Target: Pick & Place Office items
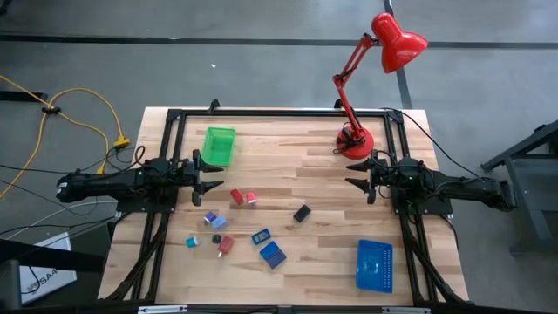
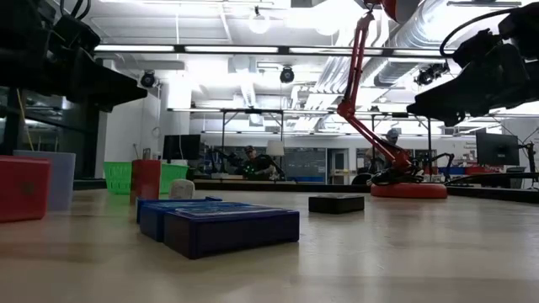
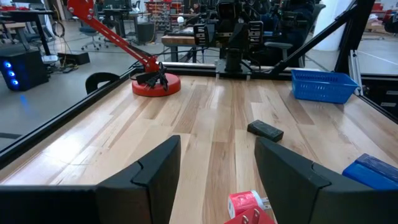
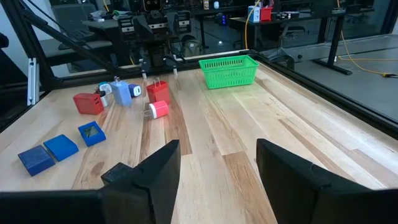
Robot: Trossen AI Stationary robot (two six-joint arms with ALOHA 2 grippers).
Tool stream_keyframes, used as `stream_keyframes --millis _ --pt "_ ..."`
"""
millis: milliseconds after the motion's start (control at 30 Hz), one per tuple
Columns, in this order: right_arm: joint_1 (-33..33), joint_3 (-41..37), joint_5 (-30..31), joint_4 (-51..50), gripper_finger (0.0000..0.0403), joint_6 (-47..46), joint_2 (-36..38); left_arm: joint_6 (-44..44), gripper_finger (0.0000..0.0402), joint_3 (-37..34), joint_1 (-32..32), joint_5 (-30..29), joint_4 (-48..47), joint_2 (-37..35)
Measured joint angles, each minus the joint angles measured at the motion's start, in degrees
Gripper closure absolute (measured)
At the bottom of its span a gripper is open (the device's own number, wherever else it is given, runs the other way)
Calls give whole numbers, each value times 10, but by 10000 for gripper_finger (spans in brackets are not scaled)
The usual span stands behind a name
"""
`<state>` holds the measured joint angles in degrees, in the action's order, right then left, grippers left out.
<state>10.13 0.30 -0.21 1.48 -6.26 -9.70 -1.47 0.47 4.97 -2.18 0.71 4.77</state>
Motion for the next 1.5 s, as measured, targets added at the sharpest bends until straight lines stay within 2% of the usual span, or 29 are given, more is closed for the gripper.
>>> stream_keyframes --millis 667,900,1133,1333,1500 --pt "0 0 0 6 205 -3 0 0 202 0 0 0 0 0" --pt "0 0 0 13 205 -100 0 0 202 0 0 0 0 0" --pt "0 0 -5 27 205 -159 0 0 202 0 0 0 0 0" --pt "0 3 -94 101 205 -141 0 0 202 0 0 0 0 0" --pt "0 34 -123 102 205 -144 -11 0 202 0 0 0 0 0"
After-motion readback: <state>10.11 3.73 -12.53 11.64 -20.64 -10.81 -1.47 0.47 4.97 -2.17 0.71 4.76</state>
